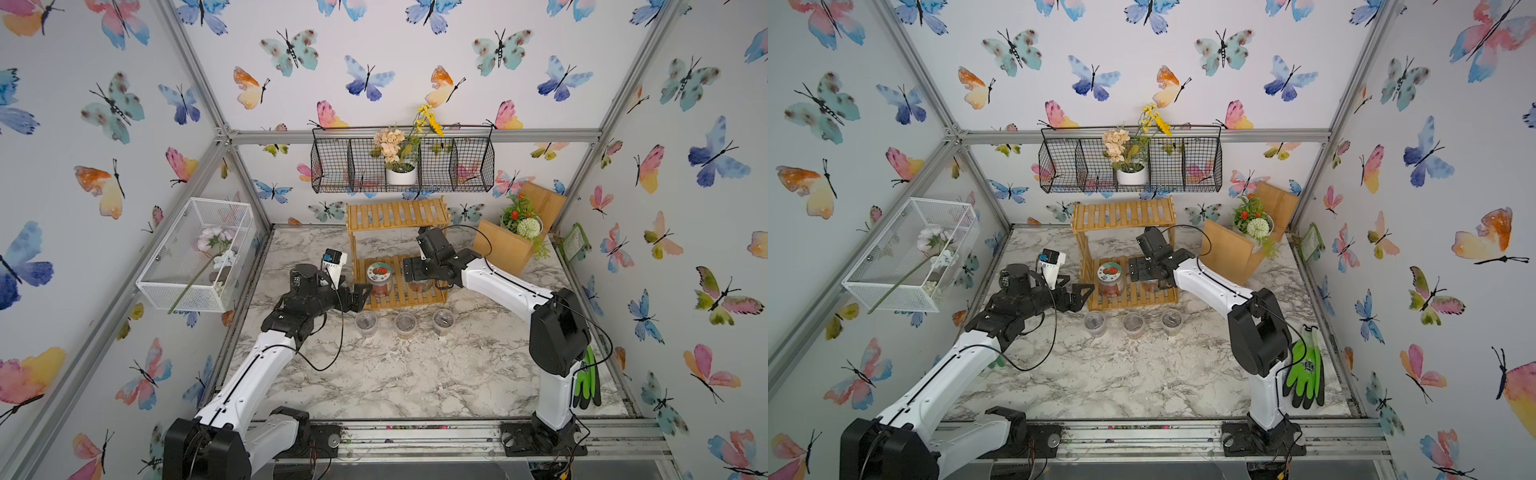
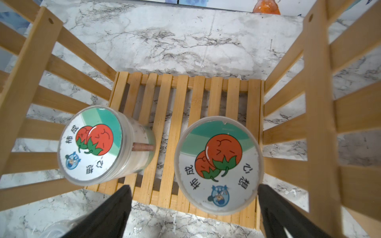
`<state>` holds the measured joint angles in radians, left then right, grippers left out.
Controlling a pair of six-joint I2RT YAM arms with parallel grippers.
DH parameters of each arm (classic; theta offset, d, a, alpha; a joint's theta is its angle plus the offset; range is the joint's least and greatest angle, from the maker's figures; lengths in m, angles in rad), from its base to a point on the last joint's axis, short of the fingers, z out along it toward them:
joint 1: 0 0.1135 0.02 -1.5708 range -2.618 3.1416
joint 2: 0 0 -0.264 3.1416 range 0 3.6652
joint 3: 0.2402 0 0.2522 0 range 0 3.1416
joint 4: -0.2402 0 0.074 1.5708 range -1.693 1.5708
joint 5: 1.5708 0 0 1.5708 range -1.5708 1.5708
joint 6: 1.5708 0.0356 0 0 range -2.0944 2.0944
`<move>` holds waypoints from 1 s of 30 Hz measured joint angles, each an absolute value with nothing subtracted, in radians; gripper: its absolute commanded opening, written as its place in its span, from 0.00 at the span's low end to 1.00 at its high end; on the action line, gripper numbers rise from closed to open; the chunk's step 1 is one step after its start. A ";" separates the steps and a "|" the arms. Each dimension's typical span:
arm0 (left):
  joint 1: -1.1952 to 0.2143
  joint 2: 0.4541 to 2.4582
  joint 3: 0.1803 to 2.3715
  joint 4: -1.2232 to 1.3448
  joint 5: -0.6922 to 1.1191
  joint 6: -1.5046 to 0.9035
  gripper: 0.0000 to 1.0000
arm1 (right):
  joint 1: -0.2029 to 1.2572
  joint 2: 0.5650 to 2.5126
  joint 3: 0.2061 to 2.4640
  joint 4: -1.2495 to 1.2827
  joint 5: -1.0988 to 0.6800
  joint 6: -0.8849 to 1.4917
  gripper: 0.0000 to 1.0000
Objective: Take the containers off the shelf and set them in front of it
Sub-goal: 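Pick up a container from the shelf.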
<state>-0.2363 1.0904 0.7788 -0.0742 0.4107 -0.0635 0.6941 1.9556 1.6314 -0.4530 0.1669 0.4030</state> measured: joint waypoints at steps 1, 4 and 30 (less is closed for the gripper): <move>-0.235 1.090 0.779 -0.074 0.411 -0.063 1.00 | 0.695 1.963 1.639 -0.459 0.179 0.406 0.98; -0.232 1.090 0.779 -0.075 0.411 -0.060 1.00 | 0.698 1.982 1.658 -0.471 0.211 0.414 0.98; -0.215 1.096 0.779 -0.081 0.411 -0.051 1.00 | 0.722 2.082 1.711 -0.463 0.373 0.476 0.98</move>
<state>-0.2150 1.0958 0.7788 -0.0811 0.4110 -0.0513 0.7216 2.0815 1.7107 -0.4633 0.3729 0.4759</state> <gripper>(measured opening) 0.997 0.982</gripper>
